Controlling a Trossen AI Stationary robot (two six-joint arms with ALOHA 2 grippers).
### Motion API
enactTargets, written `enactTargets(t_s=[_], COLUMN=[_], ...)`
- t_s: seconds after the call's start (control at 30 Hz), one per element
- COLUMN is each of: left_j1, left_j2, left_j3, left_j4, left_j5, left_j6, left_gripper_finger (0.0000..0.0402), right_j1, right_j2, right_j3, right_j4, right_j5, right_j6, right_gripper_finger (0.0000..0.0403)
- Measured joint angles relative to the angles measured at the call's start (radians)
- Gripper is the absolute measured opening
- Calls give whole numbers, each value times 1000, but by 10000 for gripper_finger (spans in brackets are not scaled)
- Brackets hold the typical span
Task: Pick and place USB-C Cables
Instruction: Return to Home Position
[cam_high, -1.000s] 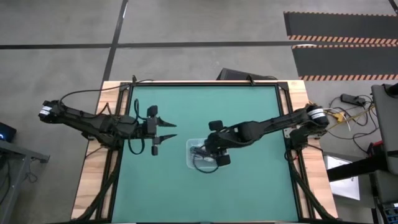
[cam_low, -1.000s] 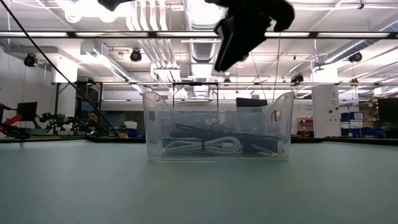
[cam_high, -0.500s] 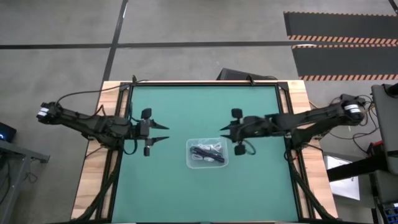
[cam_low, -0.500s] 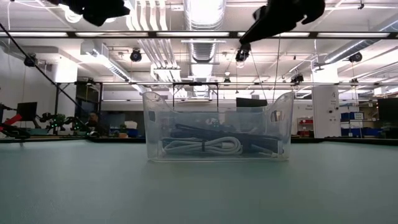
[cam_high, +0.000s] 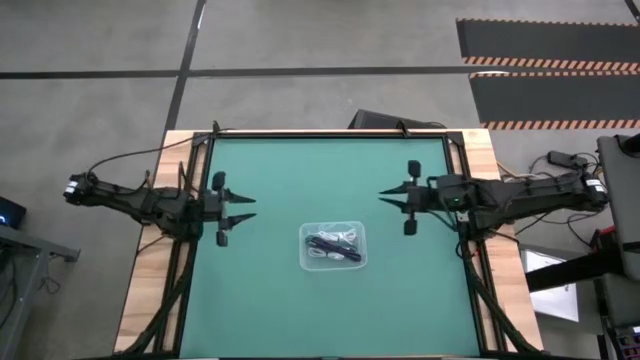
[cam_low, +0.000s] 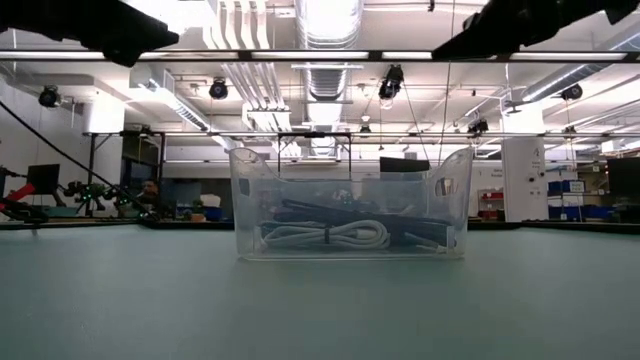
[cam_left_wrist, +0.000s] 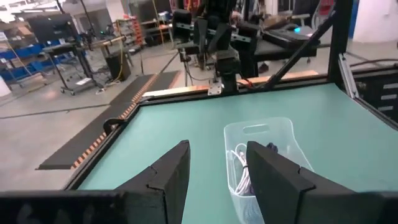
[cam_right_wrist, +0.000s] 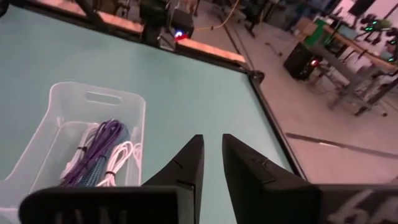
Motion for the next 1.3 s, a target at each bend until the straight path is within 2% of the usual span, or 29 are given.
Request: enactTargets(t_s=[0.53,1.17,1.3], left_j1=[0,0,0], left_j2=[-383,-379,-381], left_j3=[-152,-193,-200], left_j4=[-25,-24,-7], left_j5=[-5,-8,-8], left_j6=[1,-1,-1], left_gripper_finger=[143,143,143], right_j1=[-3,-2,-3], right_j2=[-320,-732,-728], right_j3=[-162,-329,-338], right_j4=[-5,-57,-54], right_j5=[0,2,3], right_j6=[-7,-21,-23], right_gripper_finger=[43,43,43])
